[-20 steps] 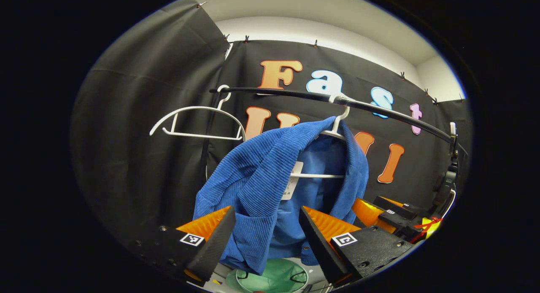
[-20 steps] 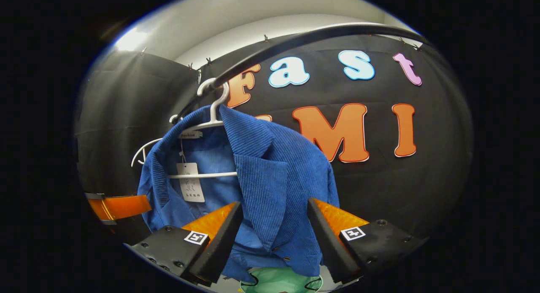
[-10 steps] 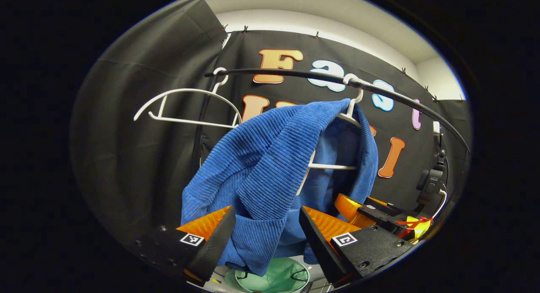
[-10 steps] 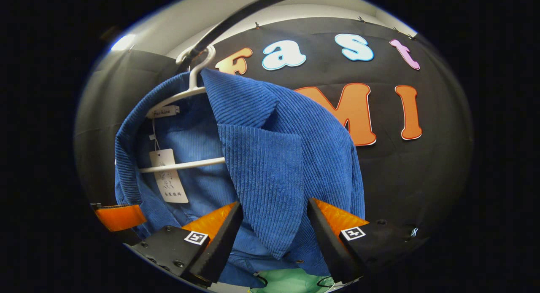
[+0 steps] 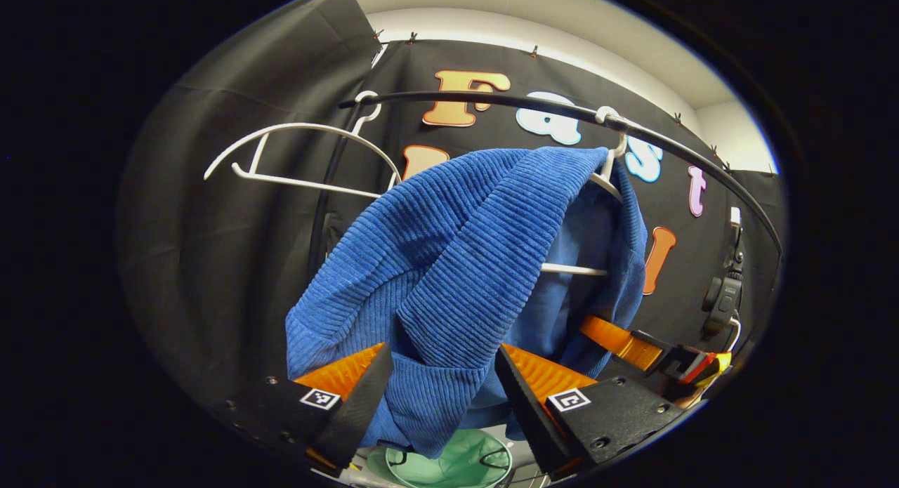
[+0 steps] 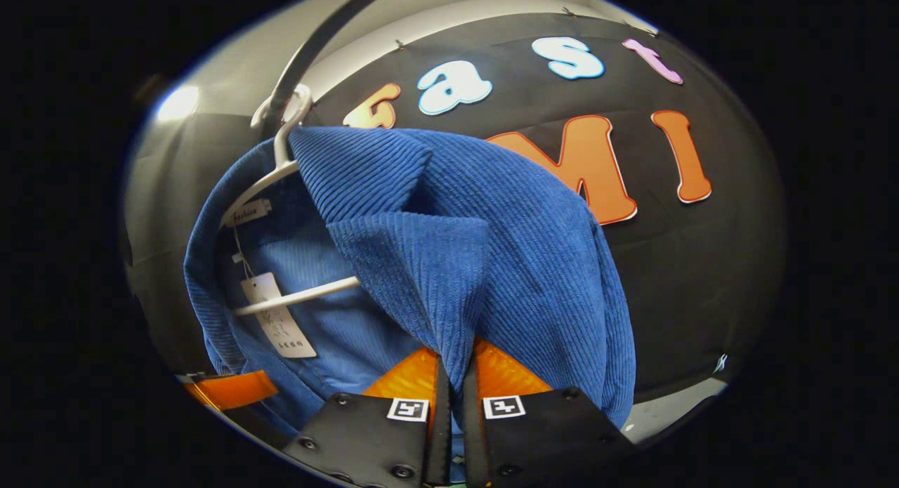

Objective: Grasp the clothes on the hanger with both hands and then place them into the laundry hamper below.

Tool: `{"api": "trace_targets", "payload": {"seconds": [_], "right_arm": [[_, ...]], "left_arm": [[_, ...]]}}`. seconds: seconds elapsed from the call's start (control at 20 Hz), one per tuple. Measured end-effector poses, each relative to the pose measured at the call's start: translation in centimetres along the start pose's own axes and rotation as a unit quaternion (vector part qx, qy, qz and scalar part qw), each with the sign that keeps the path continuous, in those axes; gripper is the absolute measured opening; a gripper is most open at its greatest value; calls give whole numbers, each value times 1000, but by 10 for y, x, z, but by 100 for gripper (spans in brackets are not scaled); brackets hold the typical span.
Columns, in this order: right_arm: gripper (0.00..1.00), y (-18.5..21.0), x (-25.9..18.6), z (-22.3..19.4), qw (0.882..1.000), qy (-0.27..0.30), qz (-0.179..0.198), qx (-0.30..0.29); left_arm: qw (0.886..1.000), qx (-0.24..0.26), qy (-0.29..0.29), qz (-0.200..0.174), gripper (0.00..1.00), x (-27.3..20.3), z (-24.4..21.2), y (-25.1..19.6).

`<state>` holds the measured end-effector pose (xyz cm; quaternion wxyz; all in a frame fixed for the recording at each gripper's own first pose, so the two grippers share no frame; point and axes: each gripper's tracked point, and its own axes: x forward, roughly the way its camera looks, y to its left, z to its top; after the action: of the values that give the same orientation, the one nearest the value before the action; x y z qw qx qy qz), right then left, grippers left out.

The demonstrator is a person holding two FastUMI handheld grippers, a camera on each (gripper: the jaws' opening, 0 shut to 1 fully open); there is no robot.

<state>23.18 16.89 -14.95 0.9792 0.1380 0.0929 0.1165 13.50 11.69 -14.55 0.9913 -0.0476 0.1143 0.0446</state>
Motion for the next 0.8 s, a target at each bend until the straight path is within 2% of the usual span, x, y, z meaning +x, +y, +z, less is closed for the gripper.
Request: {"api": "trace_targets", "payload": {"seconds": [0.1, 0.35, 0.4, 0.45, 0.5, 0.65, 0.8], "right_arm": [[15, -2, -3, 3, 1000, 1, 5, 5], [15, -6, -10, 9, 1000, -3, 10, 4], [7, -4, -11, 8, 1000, -3, 12, 9], [7, -5, -12, 9, 1000, -3, 13, 11], [7, -5, -13, 10, 1000, -4, 15, 11], [7, -2, -17, 11, 999, -3, 32, 20], [7, -1, -23, 14, 997, -3, 52, 59]], "left_arm": [[1000, 1, 0, -1, 85, 2, -1, 1], [1000, -2, 0, -2, 80, 5, -2, 1], [1000, -2, -1, -1, 80, 6, -2, 1], [1000, -2, -2, -1, 84, 5, -2, 1], [1000, -1, -2, -1, 79, 6, -2, 2], [1000, -4, 2, -5, 79, 7, -4, 1], [1000, -10, 3, -7, 73, 7, -5, 2]]}}
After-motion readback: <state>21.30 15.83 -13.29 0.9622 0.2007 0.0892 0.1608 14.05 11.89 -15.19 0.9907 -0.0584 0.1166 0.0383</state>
